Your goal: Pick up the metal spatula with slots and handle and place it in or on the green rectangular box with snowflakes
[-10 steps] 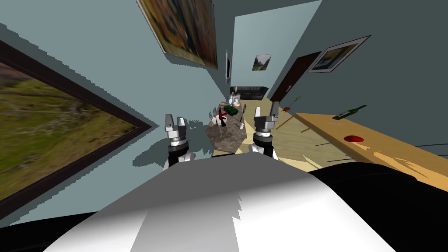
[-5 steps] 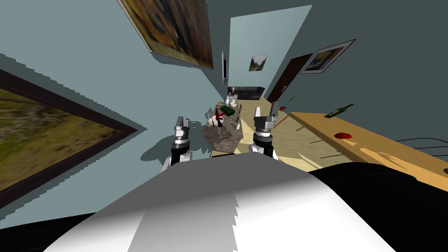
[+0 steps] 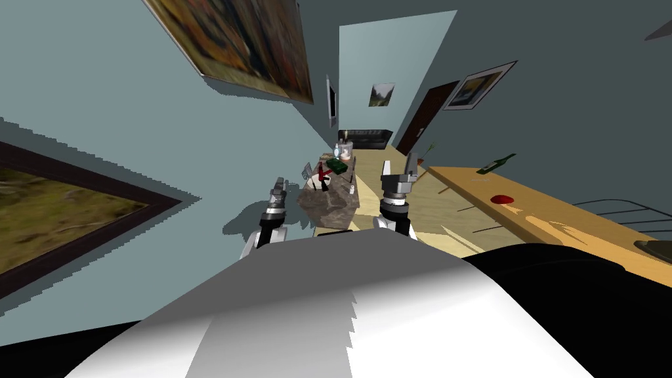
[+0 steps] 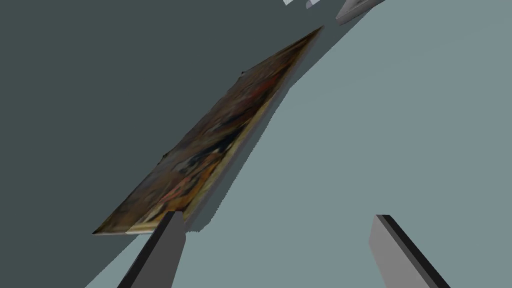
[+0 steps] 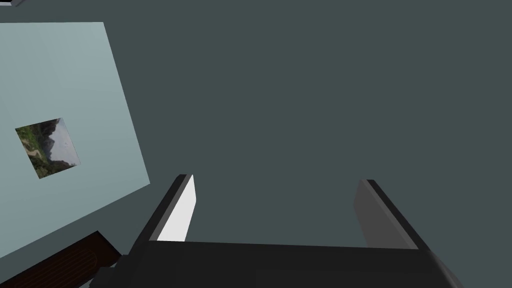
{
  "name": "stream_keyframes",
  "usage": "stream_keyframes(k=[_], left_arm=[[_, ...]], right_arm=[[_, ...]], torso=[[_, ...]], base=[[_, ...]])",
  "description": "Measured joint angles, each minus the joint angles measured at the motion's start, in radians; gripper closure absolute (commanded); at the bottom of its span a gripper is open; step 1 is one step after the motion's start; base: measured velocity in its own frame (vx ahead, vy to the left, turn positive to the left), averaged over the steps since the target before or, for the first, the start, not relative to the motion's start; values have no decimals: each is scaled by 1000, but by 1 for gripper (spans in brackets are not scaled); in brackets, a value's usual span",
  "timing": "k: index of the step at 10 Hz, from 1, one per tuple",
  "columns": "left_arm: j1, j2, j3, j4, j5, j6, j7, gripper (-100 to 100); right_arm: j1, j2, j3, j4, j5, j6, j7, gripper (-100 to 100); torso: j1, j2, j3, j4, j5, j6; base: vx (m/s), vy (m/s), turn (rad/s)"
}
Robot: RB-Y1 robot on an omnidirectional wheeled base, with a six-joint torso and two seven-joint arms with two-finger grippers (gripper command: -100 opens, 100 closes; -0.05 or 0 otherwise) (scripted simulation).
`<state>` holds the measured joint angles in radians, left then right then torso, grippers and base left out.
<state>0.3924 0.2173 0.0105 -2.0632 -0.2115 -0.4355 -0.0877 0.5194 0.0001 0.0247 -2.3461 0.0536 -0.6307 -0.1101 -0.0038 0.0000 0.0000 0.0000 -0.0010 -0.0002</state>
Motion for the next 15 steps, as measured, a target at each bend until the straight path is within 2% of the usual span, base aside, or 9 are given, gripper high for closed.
stream_keyframes(k=[2, 4, 6, 8, 14, 15], left_arm=[[-22, 18, 3, 56, -24, 4, -22, -100], [-40, 59, 11, 81, -51, 47, -39, -100], [-50, 74, 17, 126, -67, 47, -56, -100], [-73, 103, 18, 168, -98, 77, -81, -100], [-155, 226, 49, 344, -182, 157, -148, -100], [-162, 246, 51, 359, -196, 175, -158, -100]], right_arm=[[0, 0, 0, 0, 0, 0, 0, 0], [0, 0, 0, 0, 0, 0, 0, 0], [0, 0, 0, 0, 0, 0, 0, 0], [0, 0, 0, 0, 0, 0, 0, 0], [0, 0, 0, 0, 0, 0, 0, 0], [0, 0, 0, 0, 0, 0, 0, 0]], torso=[[0, -1, 0, 0, 0, 0], [-2, -1, 0, 0, 0, 0], [0, 0, 0, 0, 0, 0], [-1, 0, 0, 0, 0, 0], [-1, 0, 0, 0, 0, 0], [-1, 0, 0, 0, 0, 0]], base=[[12, -69, -87], [15, -82, -52], [3, -63, -71], [19, -89, -94], [21, -89, -81], [24, -76, -83]])
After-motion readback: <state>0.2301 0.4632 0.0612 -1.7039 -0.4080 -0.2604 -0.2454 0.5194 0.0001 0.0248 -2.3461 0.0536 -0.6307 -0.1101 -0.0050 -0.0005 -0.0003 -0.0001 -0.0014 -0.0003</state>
